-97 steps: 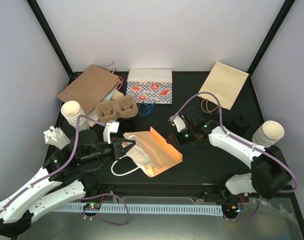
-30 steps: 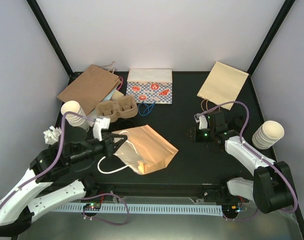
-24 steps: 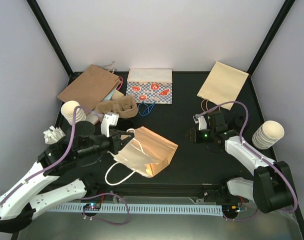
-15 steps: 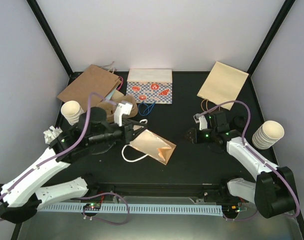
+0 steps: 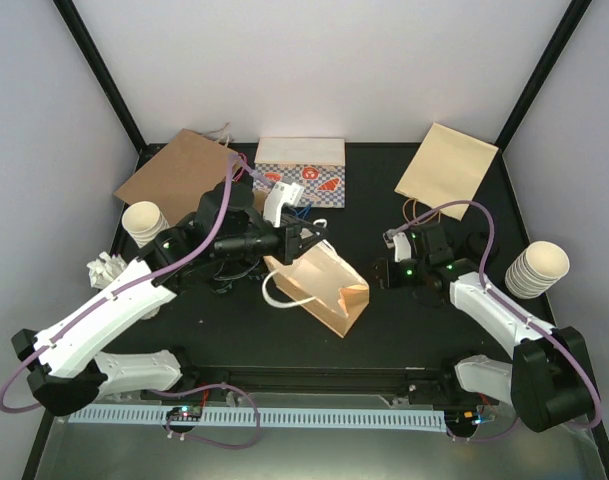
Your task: Pack the takeout coffee
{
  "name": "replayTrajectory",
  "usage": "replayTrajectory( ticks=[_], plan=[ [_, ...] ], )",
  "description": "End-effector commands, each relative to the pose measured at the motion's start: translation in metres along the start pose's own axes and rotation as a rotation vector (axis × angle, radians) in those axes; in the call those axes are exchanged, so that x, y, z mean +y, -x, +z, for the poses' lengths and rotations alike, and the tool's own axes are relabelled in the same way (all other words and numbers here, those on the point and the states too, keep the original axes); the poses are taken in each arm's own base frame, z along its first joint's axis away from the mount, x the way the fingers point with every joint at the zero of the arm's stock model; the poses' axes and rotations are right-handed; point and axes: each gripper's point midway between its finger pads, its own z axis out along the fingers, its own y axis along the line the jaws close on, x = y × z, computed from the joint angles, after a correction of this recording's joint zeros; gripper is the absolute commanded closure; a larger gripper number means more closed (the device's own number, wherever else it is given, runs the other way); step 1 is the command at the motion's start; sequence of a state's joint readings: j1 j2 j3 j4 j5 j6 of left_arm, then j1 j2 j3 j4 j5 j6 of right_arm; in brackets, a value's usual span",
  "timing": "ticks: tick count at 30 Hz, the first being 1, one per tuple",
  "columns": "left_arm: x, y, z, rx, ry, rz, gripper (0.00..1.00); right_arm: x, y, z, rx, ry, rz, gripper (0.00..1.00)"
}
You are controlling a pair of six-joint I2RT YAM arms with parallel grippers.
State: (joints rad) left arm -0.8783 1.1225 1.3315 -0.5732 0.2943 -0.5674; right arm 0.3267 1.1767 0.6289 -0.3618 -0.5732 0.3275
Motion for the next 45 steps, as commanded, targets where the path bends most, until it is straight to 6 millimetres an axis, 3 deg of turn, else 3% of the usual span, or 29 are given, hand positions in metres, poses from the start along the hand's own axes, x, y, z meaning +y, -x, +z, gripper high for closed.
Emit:
replayTrajectory(
  ticks=[1,10,23,26,31,34,35,45],
  plan=[
    [-0.022,0.023,0.0,-0.045,-0.075,0.049,0.98,-0.003,-0.015,0.01,0.015,-0.02,0.007,0.62],
    [-0.021,0.037,0.017,-0.054,-0.076,0.068,0.98,0.009,-0.041,0.014,0.023,-0.01,-0.009,0.62],
    [0.001,0.041,0.068,0.039,-0.035,0.075,0.98,0.005,-0.059,0.016,0.032,0.004,0.01,0.62],
    [-0.001,0.04,0.075,0.062,-0.055,0.07,0.98,0.006,-0.053,0.011,0.0,-0.013,0.005,0.61],
    [-0.008,0.042,0.075,0.068,-0.09,0.065,0.71,-0.004,-0.03,-0.011,-0.095,-0.151,-0.014,0.55],
    [-0.012,0.042,0.073,0.069,-0.102,0.061,0.61,-0.003,-0.014,-0.029,-0.156,-0.209,-0.025,0.51],
    [-0.012,0.042,0.072,0.07,-0.105,0.06,0.58,-0.002,-0.009,-0.035,-0.175,-0.223,-0.031,0.43],
    [-0.01,0.036,0.051,0.081,-0.061,0.073,0.43,0.048,0.026,-0.084,-0.236,-0.172,-0.136,0.35]
  ],
)
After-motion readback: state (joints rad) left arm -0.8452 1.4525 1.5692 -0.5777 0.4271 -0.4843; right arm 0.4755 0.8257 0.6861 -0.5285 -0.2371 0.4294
